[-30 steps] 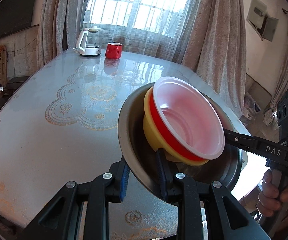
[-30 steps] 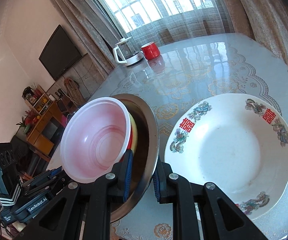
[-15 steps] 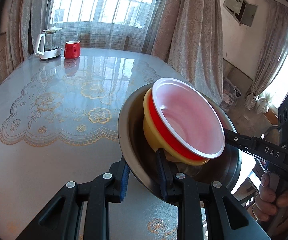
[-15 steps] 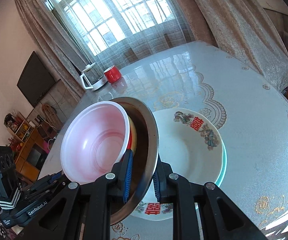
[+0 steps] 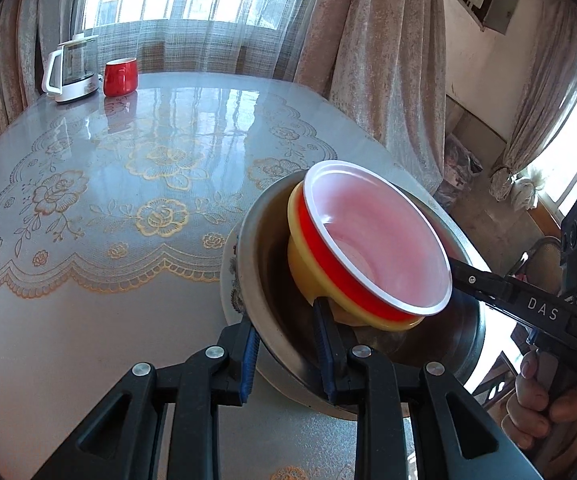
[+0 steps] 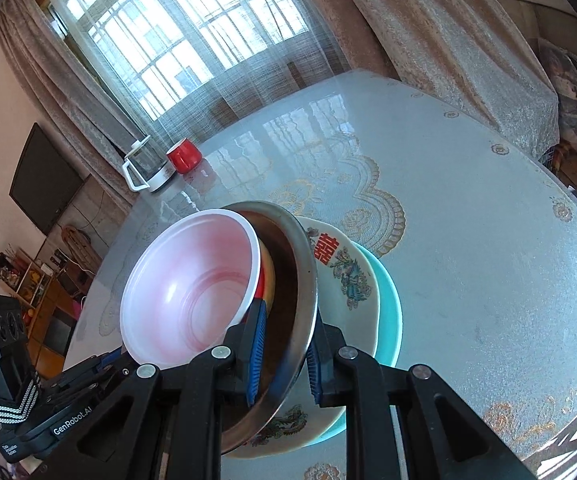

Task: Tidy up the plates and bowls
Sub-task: 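Lift the steel bowl and carry it over the white plate stack, then lower the steel bowl onto the white plate with the right gripper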

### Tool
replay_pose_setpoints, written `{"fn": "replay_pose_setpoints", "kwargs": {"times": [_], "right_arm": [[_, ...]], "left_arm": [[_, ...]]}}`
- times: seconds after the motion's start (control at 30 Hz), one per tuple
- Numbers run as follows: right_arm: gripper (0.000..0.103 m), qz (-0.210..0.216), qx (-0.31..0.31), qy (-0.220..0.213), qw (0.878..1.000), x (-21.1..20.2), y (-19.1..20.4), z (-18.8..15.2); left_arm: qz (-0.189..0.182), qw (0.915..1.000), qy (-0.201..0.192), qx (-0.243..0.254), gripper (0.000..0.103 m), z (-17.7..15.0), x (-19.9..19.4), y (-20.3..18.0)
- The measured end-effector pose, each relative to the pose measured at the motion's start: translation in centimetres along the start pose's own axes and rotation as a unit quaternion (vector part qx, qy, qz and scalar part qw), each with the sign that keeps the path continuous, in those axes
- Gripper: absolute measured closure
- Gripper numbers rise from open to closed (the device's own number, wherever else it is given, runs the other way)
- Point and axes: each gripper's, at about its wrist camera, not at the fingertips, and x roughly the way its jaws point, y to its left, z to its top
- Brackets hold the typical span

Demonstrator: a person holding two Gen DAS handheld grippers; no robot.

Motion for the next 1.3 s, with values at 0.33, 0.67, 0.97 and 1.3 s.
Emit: {"fn": "replay_pose_setpoints", "kwargs": {"times": [0.33,0.67,0.97,1.3], "right_arm": [[0.084,-0.007,0.009,0.006,1.000,0.8,-1.0,-0.1],[0.078,0.004,0.019,0.008,1.000,0.5,-1.1,-0.1],[0.075,0.004,0.023,-0.002,1.000,-0.1,-1.4,-0.5],[0.083,-0.012,0.008,-0.006,1.000,-0.2,-1.3,-1.0]], "left_arm": [[0.008,0.9999,0.010,0.004,0.076,-0.3,0.7,-0.6],[0.015,0.9998,0.014,0.003,0.074,-0.2,0.9,-0.8],[0.015,0.9998,0.006,0.009,0.072,-0.5,0.4,-1.1],[0.028,0.9993,-0.006,0.021,0.072,-0.8,0.0,-1.8]]}}
